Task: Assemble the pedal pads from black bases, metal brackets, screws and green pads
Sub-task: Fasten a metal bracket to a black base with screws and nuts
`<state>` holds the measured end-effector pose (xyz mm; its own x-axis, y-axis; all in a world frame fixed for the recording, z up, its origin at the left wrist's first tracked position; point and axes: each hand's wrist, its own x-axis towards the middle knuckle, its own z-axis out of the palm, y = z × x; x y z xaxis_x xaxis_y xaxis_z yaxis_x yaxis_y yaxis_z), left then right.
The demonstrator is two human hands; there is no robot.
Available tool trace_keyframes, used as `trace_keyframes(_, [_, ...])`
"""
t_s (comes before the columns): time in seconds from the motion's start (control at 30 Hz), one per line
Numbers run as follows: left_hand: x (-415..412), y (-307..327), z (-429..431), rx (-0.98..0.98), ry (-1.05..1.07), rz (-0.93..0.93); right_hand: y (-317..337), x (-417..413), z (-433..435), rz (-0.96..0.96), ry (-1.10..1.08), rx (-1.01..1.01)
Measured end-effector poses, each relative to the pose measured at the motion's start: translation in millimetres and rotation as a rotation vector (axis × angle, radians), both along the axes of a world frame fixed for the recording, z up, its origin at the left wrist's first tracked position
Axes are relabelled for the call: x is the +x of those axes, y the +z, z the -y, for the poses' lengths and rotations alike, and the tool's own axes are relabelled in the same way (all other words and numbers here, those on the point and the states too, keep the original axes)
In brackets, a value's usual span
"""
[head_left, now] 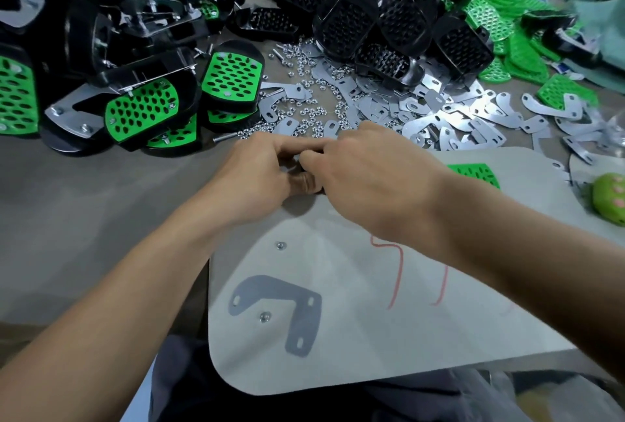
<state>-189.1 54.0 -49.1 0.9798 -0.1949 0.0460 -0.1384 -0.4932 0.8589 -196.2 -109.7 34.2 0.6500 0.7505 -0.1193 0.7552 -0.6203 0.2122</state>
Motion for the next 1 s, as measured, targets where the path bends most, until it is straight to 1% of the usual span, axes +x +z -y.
trace_keyframes(0.1, [2.0, -6.0, -2.0, -0.035, -0.037, -0.005, 5.9, 3.4, -3.2, -0.02, 0.096, -0.091])
trace_keyframes(0.23, [3.9, -8.3, -2.9, -0.038, -0.048, -0.017, 15.4, 10.1, -6.2, -0.106, 0.112, -0.129])
trace_keyframes(0.4, [2.6, -3.5, -2.4, -0.029, -0.032, -0.006, 9.2, 7.3, -3.4, -0.024, 0.217, -0.134])
trace_keyframes(0.53, [0.5, 0.2, -2.2, 0.012, -0.017, 0.038, 7.5, 2.5, -2.1, -0.035, 0.15, -0.076])
trace_keyframes(0.67, [0.5, 0.0, -1.2, -0.032, -0.029, 0.008, 9.9, -4.6, -8.7, -0.054, 0.043, -0.05])
trace_keyframes(0.87, [-0.8, -1.3, -0.3, -0.06, -0.02, 0.03, 4.1, -11.7, -13.6, -0.014, -0.118, 0.013])
trace_keyframes(1.0, [-2.4, 0.2, 1.4, -0.045, 0.0, 0.035, -2.3, -13.4, -16.5, -0.001, -0.206, 0.059])
